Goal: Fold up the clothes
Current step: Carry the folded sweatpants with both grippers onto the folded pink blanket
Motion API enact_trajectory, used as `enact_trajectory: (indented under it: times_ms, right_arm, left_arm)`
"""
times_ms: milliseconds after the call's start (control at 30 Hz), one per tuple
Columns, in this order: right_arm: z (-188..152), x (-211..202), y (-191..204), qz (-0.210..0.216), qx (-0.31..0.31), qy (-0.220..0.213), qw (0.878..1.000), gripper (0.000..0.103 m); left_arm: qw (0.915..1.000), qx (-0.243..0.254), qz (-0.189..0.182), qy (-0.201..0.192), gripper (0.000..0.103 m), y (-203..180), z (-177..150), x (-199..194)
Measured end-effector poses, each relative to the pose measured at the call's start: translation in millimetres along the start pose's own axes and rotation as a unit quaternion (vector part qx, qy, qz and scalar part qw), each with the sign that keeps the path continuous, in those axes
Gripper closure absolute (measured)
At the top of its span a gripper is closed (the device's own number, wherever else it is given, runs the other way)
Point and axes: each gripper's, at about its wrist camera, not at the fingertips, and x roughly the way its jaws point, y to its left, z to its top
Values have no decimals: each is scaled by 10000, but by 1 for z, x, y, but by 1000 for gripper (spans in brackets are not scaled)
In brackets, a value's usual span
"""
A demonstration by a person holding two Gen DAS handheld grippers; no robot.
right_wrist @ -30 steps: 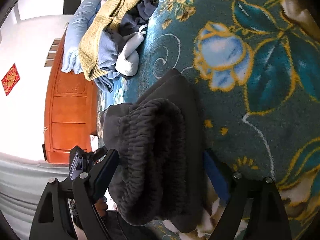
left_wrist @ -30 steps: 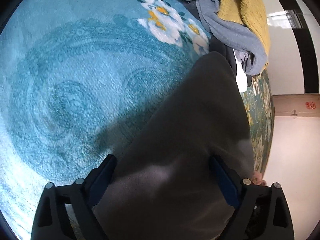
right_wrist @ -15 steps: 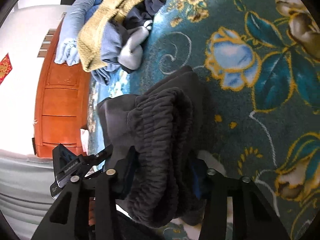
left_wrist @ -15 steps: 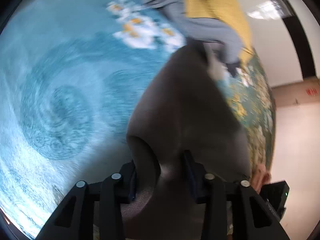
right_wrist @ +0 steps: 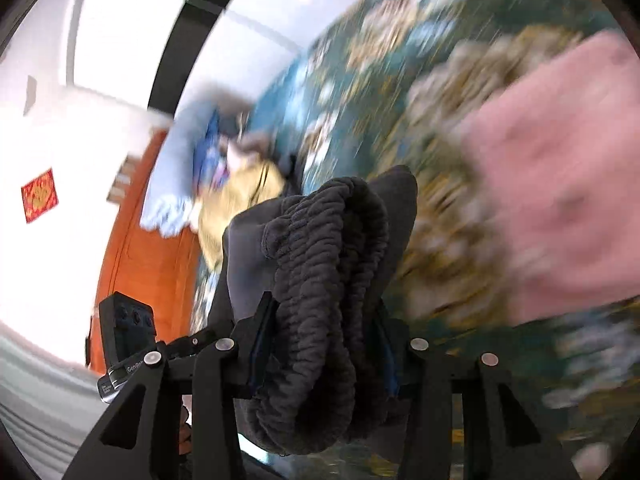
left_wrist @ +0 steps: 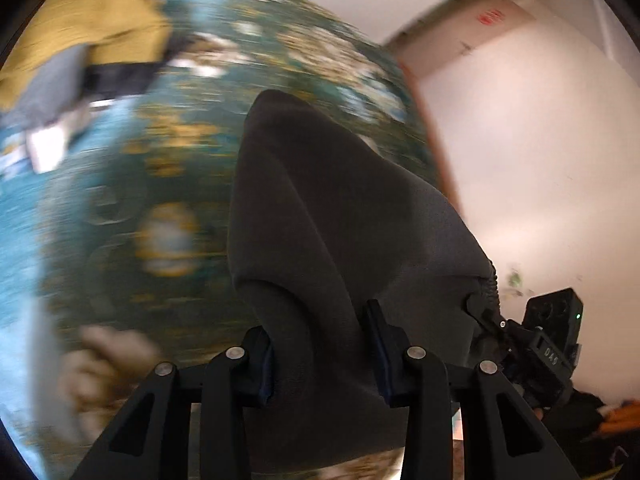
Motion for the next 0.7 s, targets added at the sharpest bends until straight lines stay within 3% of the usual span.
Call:
enact_trajectory:
  times_ms: [167,267,400,500,700]
  right_arm:
    - [32,-81,-32,-405,55,-654,9970,57]
    - [51,-108,-55,-651,22,-696,9954,57]
    - [84,-119,-77,-865,-82,-618,9943,57]
    - [112,-124,-92,-955,-235,-510,9938,57]
    - [126,-109,-136,-923,-80,-419,9948,57]
  left_arm:
    - [9980,386,-290,396,62,-77,12,59]
    - [9966,296,-456,612,62,-104,11,85]
    - [9961,102,-410,779,60,-125,18,119]
    - [9955,369,-184,853,59,-140,23,136]
    - [9935,418,163,1049,43,-131,26,161]
